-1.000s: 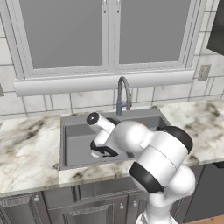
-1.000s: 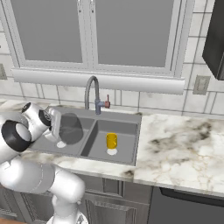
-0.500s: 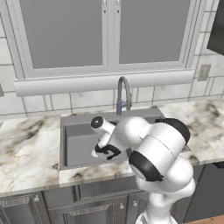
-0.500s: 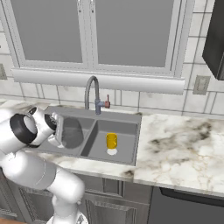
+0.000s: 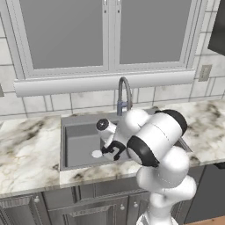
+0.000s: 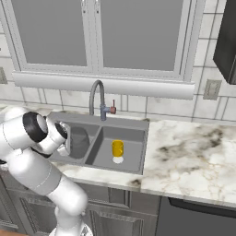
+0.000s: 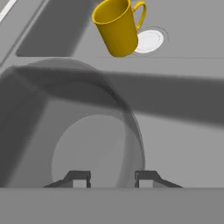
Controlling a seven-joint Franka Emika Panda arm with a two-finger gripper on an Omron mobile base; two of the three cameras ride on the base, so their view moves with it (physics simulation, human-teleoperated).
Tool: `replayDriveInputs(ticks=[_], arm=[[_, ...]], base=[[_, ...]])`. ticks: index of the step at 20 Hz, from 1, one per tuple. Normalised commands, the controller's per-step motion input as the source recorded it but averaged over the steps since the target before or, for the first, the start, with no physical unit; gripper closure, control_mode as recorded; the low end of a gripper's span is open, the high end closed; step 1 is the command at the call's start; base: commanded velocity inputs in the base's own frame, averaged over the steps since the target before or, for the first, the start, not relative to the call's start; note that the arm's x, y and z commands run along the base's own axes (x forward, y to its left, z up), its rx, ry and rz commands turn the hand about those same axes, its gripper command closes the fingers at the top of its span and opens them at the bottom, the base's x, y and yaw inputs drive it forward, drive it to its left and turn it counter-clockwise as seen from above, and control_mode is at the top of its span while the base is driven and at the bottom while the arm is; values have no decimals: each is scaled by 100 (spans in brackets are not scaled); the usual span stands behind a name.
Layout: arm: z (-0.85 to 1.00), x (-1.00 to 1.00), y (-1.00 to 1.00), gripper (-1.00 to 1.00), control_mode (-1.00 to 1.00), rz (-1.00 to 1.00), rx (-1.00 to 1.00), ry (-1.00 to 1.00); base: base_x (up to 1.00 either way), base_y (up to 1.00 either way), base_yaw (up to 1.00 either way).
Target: Place the jar in the left basin and the mug in the right basin of the sink.
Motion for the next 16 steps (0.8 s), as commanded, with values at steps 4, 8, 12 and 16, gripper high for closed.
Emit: replayDriveInputs(ticks=[4, 8, 12, 16], arm=[[-38, 27, 0, 100, -100, -1, 0, 0], [-40, 30, 0, 100, -100, -1, 0, 0], [-41, 32, 3, 100, -100, -1, 0, 0], [-36, 31, 9, -100, -100, -2, 0, 0]], base=[[0, 0, 0], [0, 0, 0], [0, 0, 0], [0, 0, 0]])
